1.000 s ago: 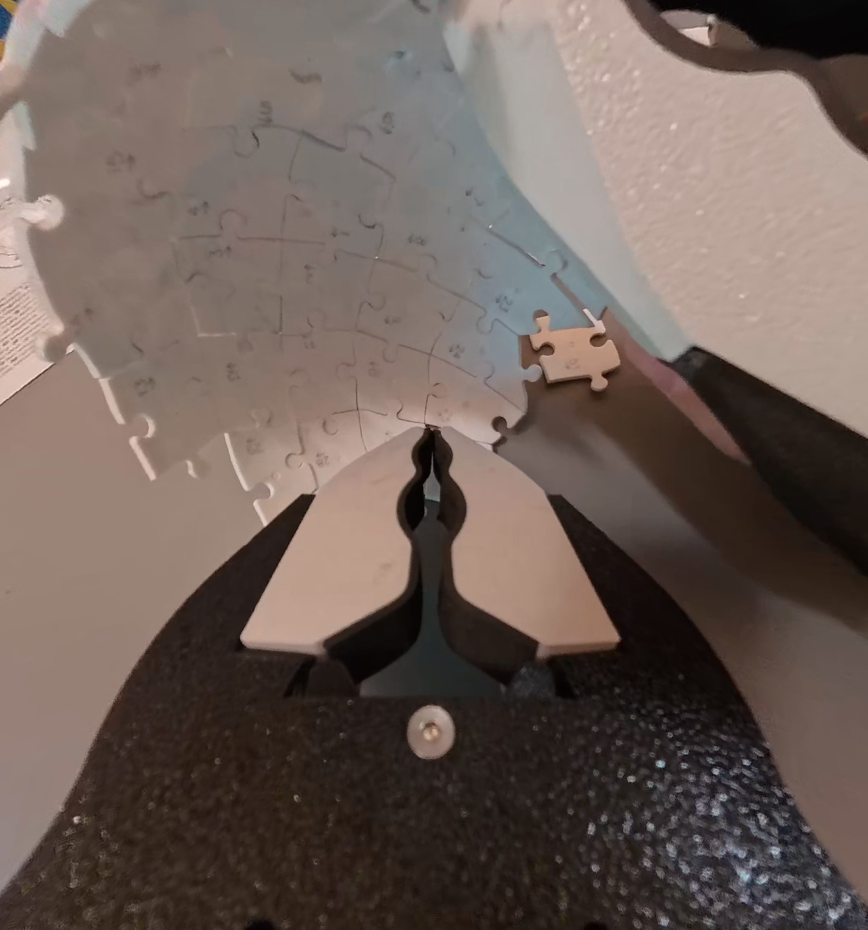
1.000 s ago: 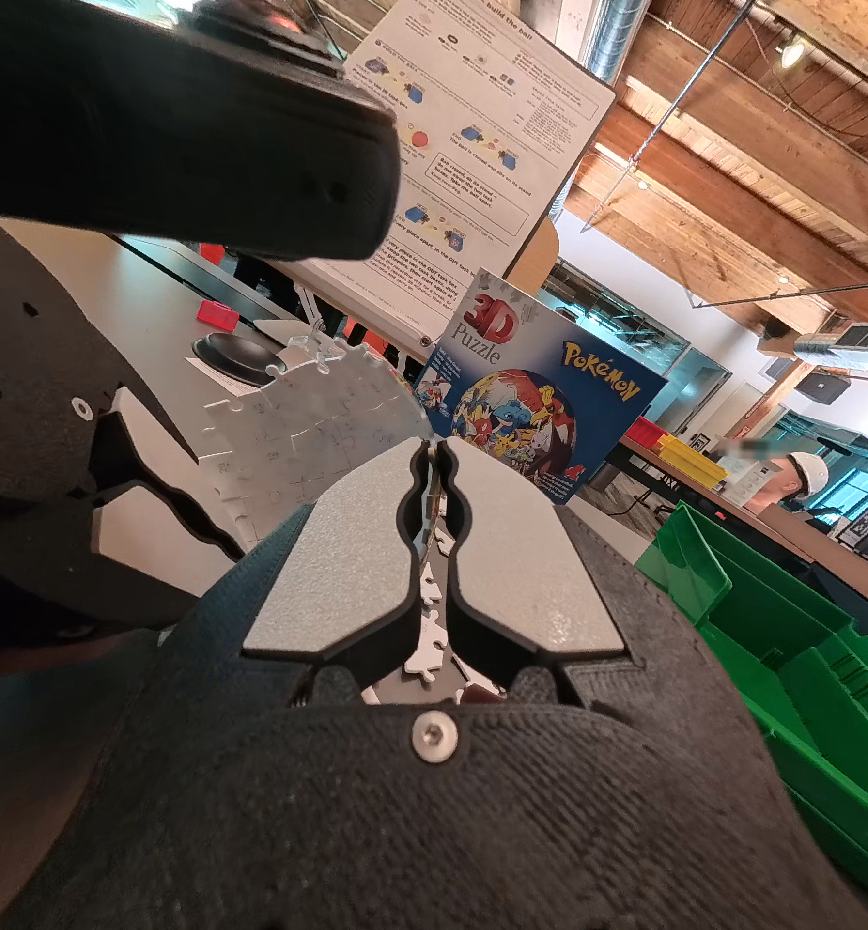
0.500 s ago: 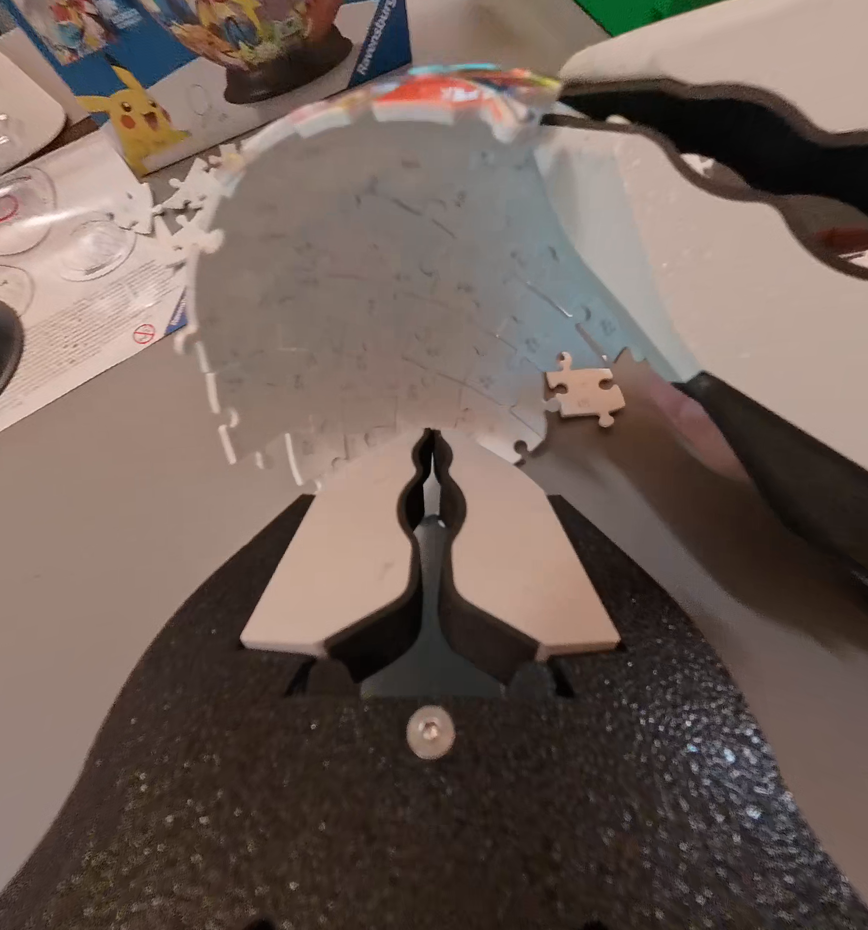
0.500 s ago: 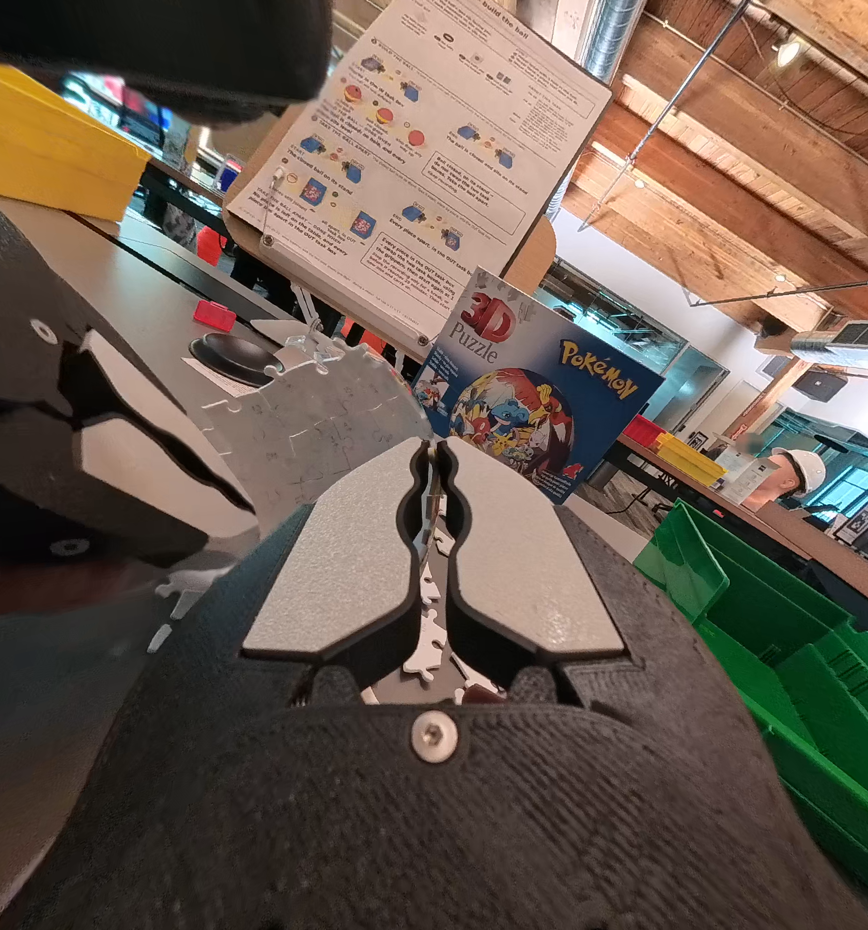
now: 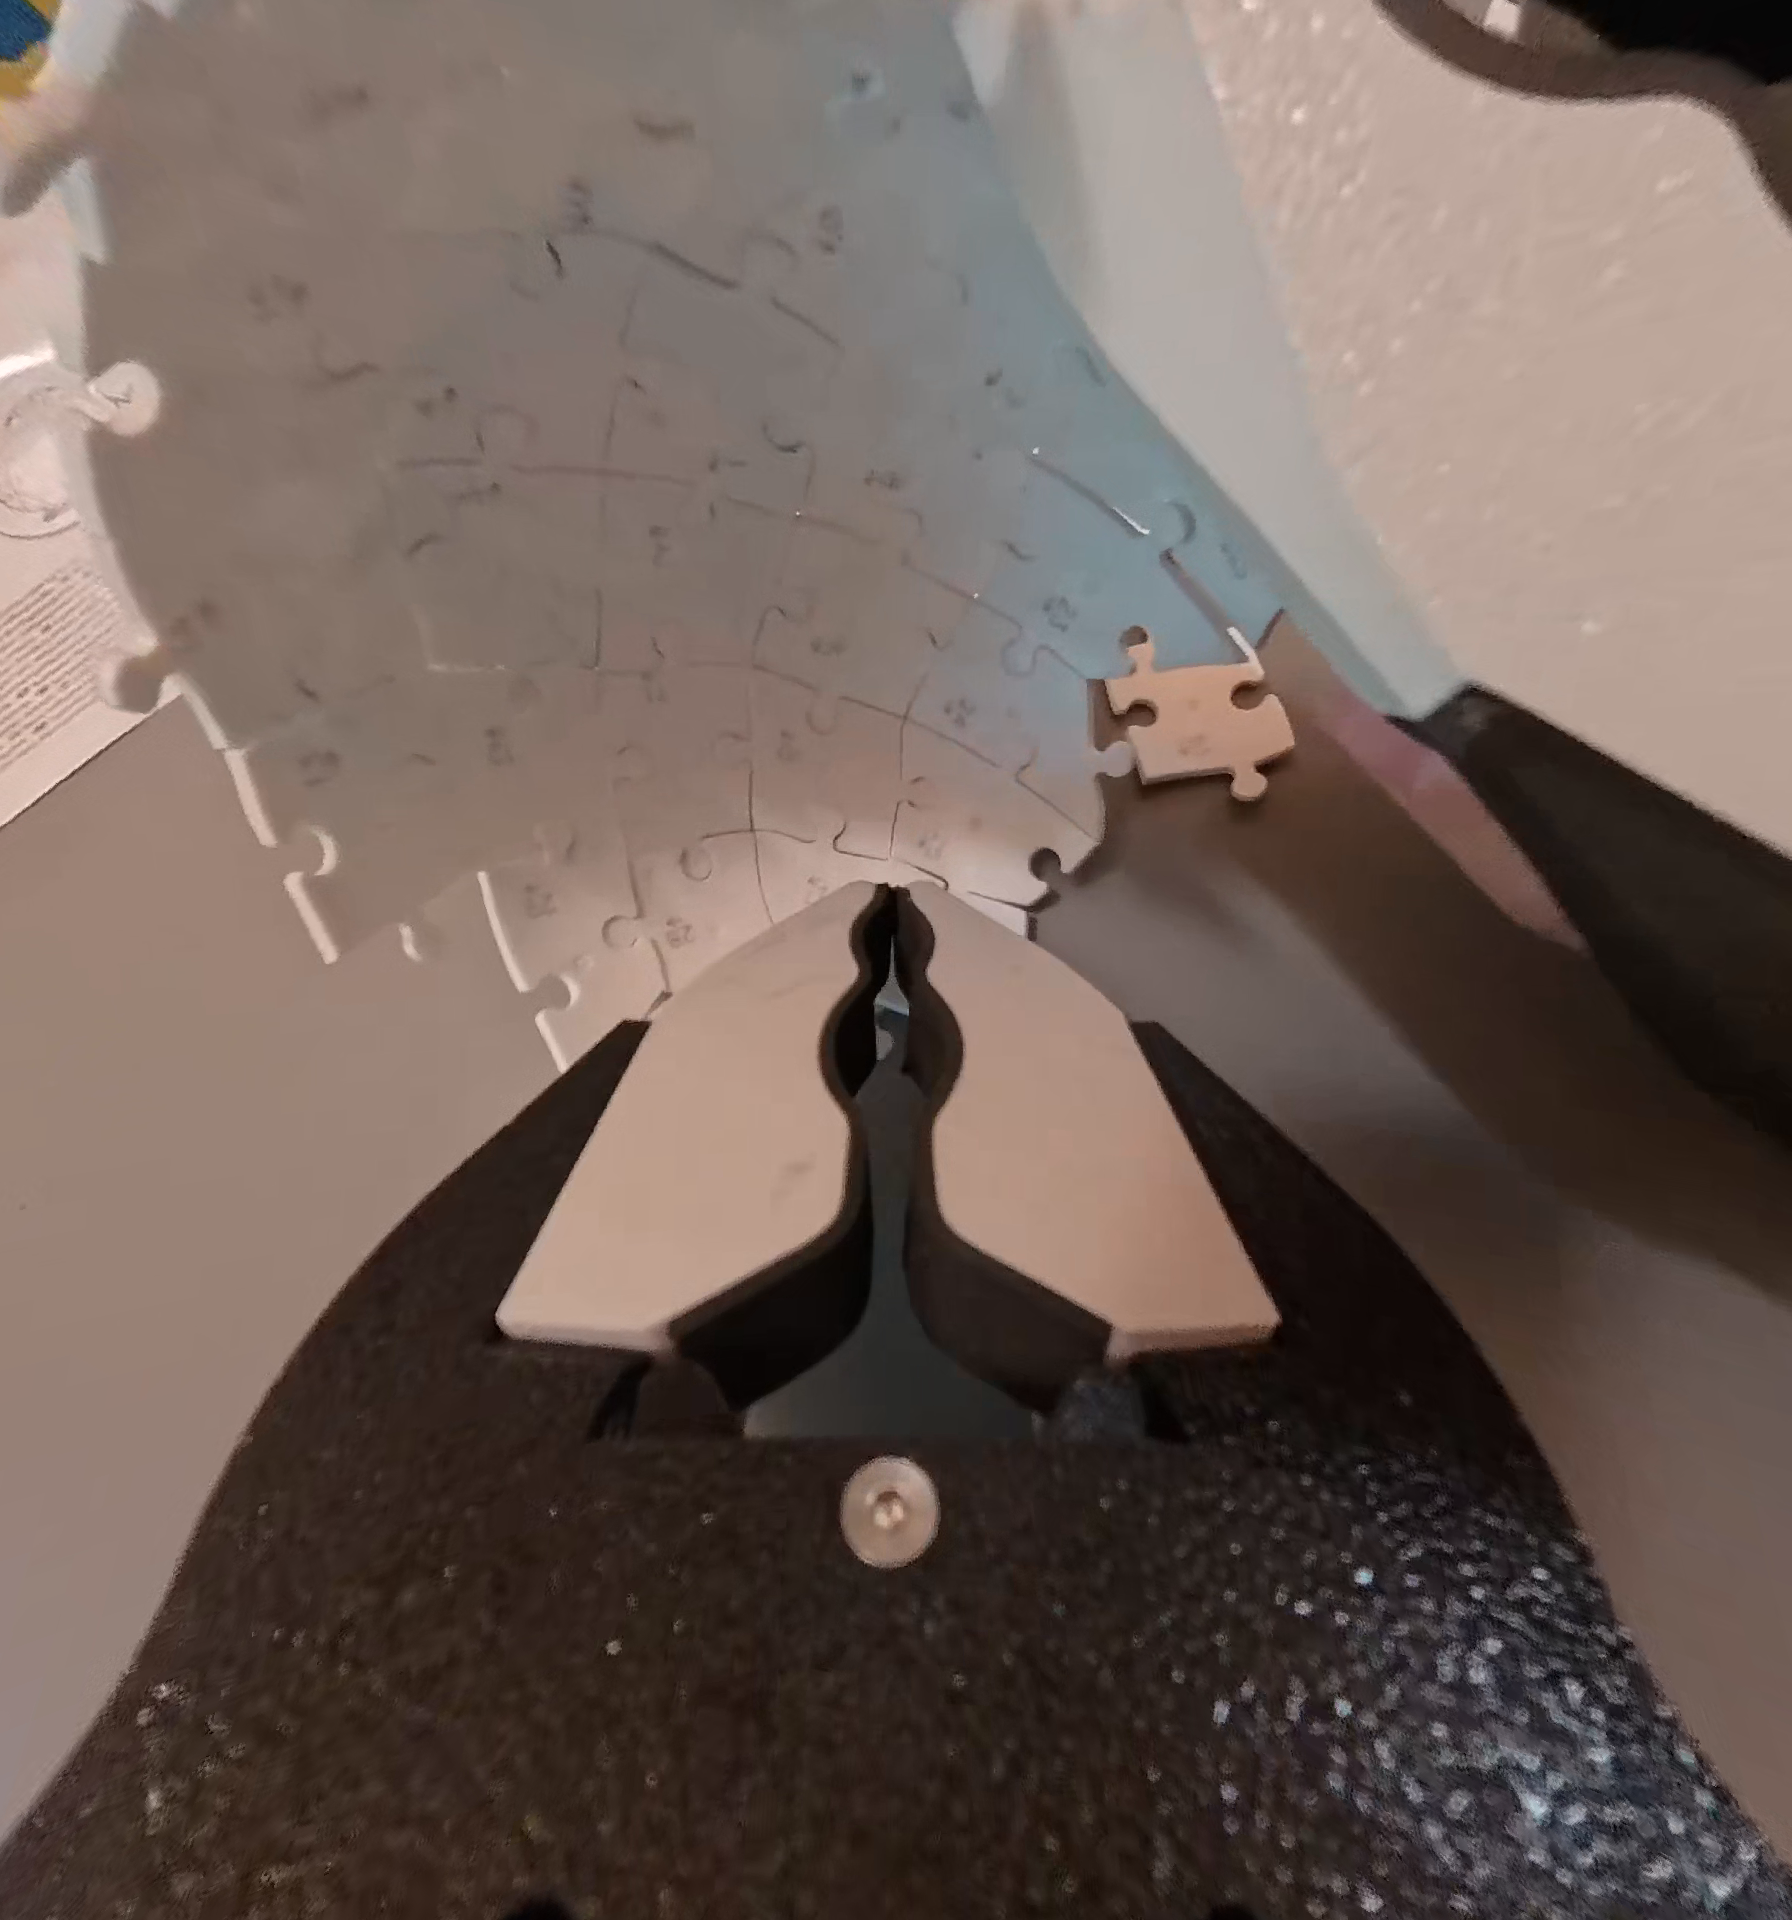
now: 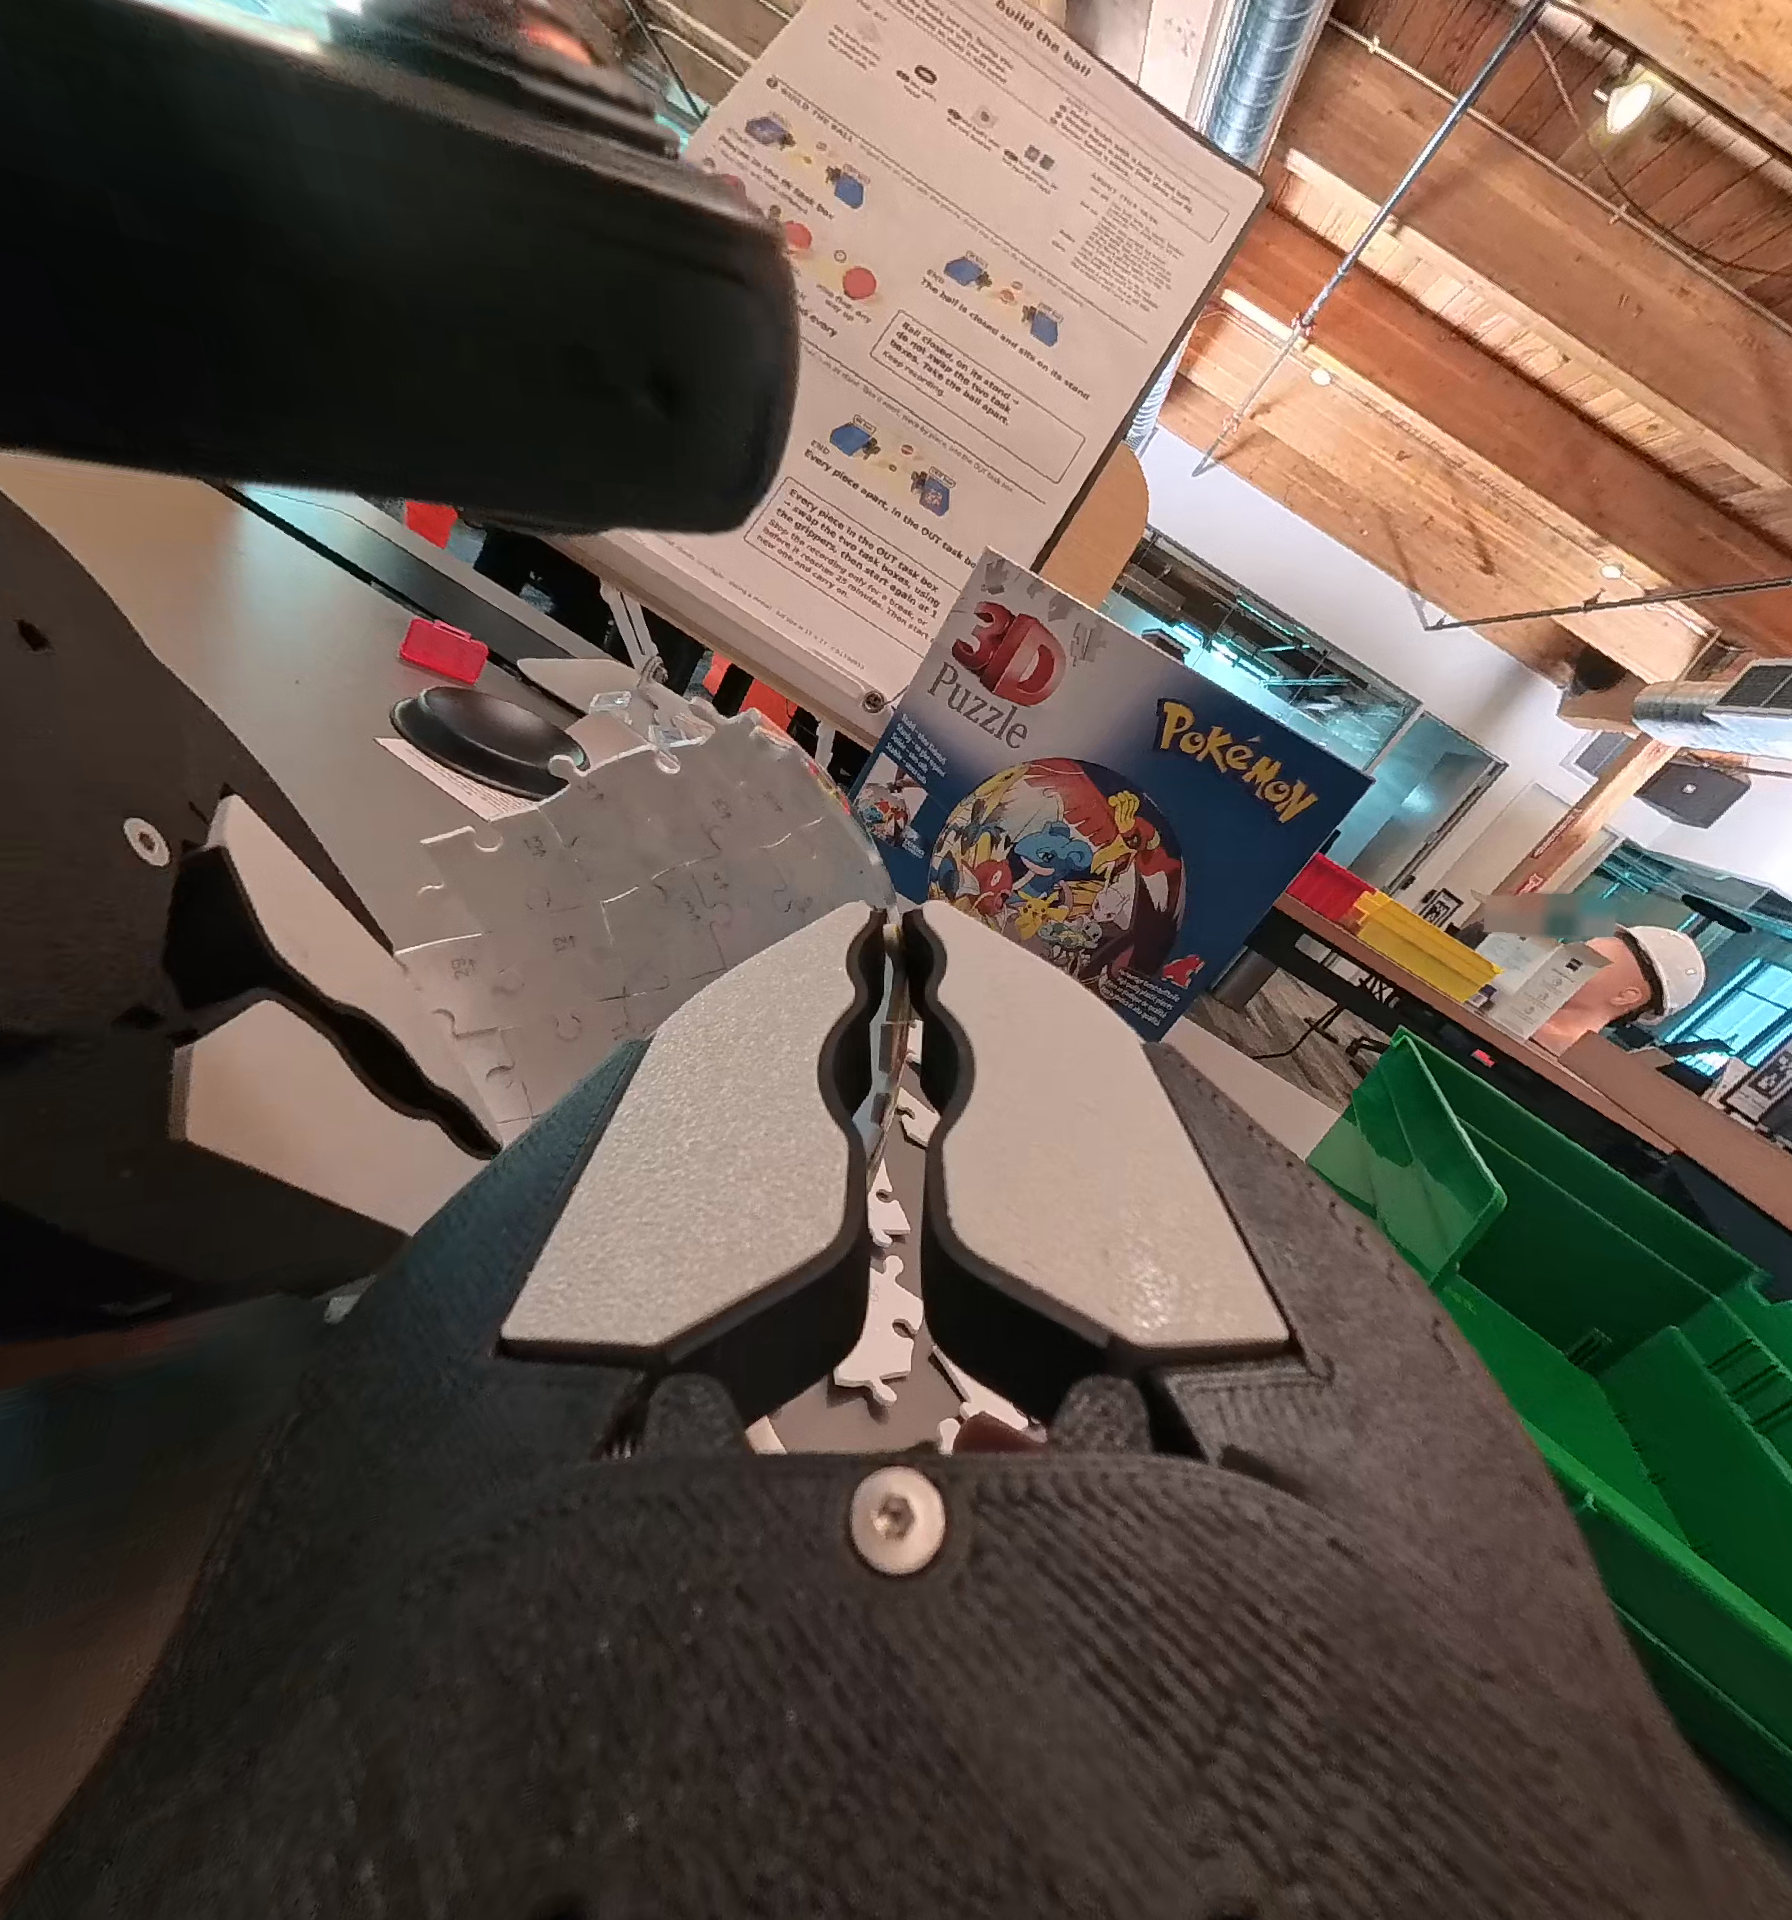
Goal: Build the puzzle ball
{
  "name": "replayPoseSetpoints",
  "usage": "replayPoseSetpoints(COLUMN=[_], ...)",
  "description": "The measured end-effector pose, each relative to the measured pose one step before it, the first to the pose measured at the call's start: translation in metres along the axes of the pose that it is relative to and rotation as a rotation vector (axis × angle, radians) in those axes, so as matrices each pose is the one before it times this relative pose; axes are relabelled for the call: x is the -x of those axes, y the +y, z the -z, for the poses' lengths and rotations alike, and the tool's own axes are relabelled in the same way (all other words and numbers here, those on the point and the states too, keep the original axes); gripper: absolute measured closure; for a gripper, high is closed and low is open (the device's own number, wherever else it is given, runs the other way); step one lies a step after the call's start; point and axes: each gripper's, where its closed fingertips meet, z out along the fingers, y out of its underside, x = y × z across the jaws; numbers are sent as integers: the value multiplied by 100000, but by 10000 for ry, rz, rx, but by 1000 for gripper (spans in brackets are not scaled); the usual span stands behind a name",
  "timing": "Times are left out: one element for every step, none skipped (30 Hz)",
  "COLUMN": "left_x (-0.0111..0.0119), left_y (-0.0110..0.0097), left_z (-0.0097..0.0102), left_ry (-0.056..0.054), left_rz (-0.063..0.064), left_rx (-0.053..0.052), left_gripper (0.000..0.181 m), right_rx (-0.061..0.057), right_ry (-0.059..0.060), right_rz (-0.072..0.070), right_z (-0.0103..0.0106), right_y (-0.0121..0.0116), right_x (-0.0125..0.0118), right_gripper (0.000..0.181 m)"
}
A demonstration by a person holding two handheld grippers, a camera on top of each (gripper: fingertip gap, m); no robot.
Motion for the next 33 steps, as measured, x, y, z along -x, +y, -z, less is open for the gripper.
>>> replayPoseSetpoints(left_x=[0,7,-2,1,-10,-18,-24,-24,-4,0,-1,2,0,3,-14,1,-10,0,8,5,6,-10,66,198,294,277,150,5,-41,-87,-129,-192,-247], left_y=[-23,-4,-6,-17,-36,-23,-29,-24,4,2,5,4,2,-10,9,9,11,-8,-20,-16,-25,-48,-10,-325,-586,-440,-190,19,127,192,232,244,230], left_z=[-26,-7,-4,-20,-21,-32,-34,-19,-12,2,3,0,-13,-20,-15,-4,0,0,1,13,-9,6,65,199,321,309,222,98,7,-98,-198,-264,-272], left_ry=[22,3,-12,-13,1,16,11,-11,-44,-68,-73,-56,-41,-34,-19,-4,0,-10,-6,34,98,147,94,-20,-94,-105,-44,15,18,17,34,73,107], left_rz=[82,34,14,34,84,135,139,82,-4,-82,-121,-117,-98,-49,-2,-11,-67,-131,-134,-16,174,209,172,176,154,50,-87,-168,-182,-192,-186,-152,-103], left_rx=[1,-6,-1,3,8,11,11,12,17,11,4,6,18,20,32,51,68,57,4,-72,-112,-132,-71,-250,-410,-257,-50,79,114,124,127,135,126], left_gripper=[181,181,181,181,181,181,181,181,181,181,181,181,181,181,181,181,181,181,181,181,181,181,181,181,181,181,181,181,181,181,181,181,181], right_rx=[0,5,-1,1,4,5,2,2,5,6,-1,5,8,7,5,4,10,4,3,-11,-14,-9,-7,6,14,1,-4,5,-3,-5,-2,-2,-2], right_ry=[3,-2,0,4,0,0,0,-2,-4,1,-1,-1,1,-2,-2,3,-3,3,2,6,3,11,14,10,1,8,-4,3,-2,-2,-3,0,2], right_rz=[1,-5,-12,-6,-7,-2,-4,-3,2,-3,-4,-3,4,8,4,-2,1,4,-1,-6,-11,-9,-10,7,19,5,-2,-4,1,-2,-2,1,-3], right_z=[0,-5,8,-6,3,-5,-3,1,3,-6,3,-5,-3,2,-1,-6,-6,-10,2,13,7,10,16,9,-6,2,-3,-7,-10,-3,3,-1,8], right_y=[0,10,7,0,5,10,-2,2,6,2,2,10,2,14,2,8,11,5,4,-5,-13,-15,0,12,21,10,-5,1,8,-6,2,-2,-5], right_x=[-5,4,-8,-17,5,-2,10,5,3,-7,-4,0,13,10,8,-6,8,-2,-1,-25,-9,-26,-33,-26,3,-9,6,-9,4,4,-2,0,3], right_gripper=[177,177,177,177,177,177,177,177,177,177,177,177,177,177,177,177,177,177,177,177,177,177,177,178,178,178,178,178,178,178,178,178,178])
